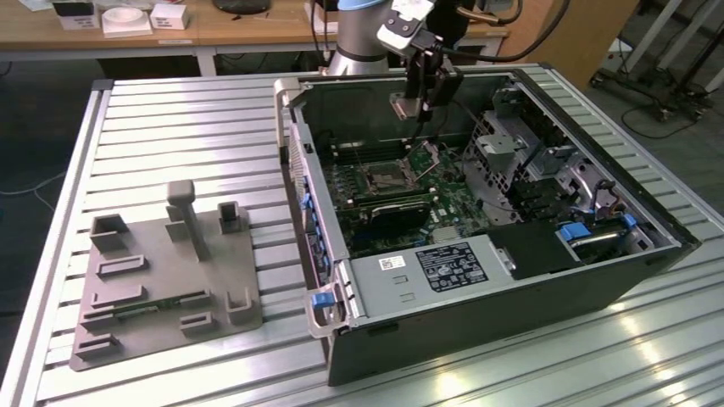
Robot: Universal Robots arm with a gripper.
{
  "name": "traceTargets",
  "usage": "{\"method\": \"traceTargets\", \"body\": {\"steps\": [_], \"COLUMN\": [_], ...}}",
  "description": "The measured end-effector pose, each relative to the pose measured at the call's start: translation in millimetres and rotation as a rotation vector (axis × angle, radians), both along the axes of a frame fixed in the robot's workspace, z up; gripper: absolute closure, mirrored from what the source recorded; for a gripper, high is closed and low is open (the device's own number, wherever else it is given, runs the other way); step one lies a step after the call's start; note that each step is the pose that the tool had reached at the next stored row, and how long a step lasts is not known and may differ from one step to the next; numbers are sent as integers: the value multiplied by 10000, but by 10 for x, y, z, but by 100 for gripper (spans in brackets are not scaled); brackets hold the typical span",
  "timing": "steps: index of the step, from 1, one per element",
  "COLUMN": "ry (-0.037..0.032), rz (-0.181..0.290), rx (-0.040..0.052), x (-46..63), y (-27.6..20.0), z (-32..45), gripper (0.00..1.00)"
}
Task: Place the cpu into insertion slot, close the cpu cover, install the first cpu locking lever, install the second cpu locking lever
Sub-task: 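Place the cpu into insertion slot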
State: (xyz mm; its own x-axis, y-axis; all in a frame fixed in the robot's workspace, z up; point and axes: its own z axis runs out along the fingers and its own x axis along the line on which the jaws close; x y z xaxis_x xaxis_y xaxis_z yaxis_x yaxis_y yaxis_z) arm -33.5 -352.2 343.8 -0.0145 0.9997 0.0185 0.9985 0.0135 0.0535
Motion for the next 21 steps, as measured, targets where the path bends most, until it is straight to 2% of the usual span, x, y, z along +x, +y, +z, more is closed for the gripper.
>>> {"method": "traceTargets", "body": {"steps": [6,21], "ry": [-3,22], "rz": [0,4], "rx": [5,0], "x": [0,1], "y": [0,11], "z": [-9,-277], "gripper": [46,46]}}
